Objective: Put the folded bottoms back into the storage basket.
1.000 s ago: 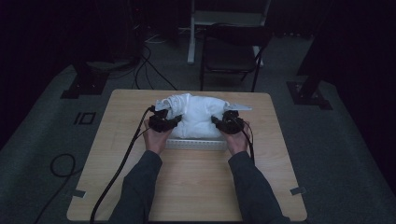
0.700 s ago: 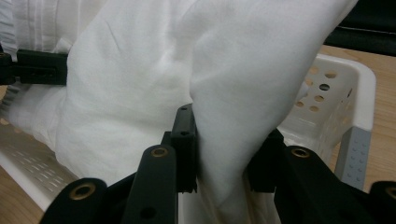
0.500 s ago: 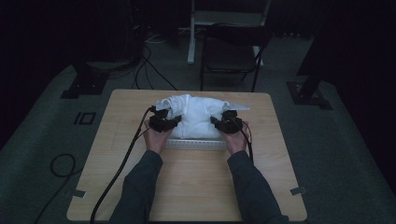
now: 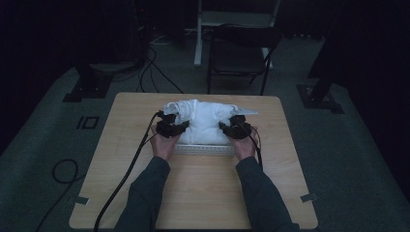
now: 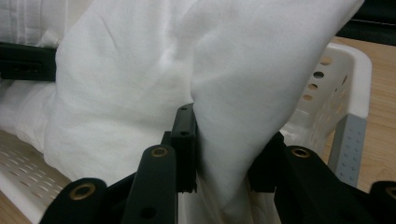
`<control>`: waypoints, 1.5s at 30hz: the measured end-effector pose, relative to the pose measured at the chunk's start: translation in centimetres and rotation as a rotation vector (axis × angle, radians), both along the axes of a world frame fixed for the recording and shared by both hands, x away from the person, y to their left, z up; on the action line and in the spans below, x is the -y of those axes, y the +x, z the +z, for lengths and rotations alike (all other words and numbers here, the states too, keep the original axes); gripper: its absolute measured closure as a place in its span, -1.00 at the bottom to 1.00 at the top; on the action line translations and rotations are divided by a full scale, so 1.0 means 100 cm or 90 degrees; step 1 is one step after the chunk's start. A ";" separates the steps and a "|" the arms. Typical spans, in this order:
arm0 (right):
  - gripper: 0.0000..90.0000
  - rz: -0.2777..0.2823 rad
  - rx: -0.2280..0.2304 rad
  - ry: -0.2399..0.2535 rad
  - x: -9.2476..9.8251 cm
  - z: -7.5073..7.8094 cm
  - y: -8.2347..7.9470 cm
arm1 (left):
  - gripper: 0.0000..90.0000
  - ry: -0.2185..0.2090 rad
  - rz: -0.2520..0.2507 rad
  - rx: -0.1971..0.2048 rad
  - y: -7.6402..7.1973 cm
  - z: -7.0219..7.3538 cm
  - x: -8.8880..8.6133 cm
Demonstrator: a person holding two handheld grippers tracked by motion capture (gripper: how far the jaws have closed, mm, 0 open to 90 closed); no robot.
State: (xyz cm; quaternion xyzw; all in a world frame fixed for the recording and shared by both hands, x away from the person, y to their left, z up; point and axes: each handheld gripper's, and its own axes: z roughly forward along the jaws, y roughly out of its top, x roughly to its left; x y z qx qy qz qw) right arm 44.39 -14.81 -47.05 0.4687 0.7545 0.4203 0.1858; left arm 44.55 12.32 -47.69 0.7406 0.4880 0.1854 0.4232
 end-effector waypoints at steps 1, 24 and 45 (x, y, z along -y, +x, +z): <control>0.54 -0.001 -0.001 0.000 0.000 -0.001 0.000 | 0.30 0.002 0.001 -0.001 0.000 0.000 0.000; 0.52 -0.015 -0.027 -0.004 0.004 -0.019 -0.003 | 0.30 0.025 0.005 -0.025 -0.003 -0.011 0.010; 0.49 -0.014 -0.023 -0.066 -0.003 -0.022 -0.007 | 0.27 0.052 0.016 -0.042 -0.007 -0.017 0.016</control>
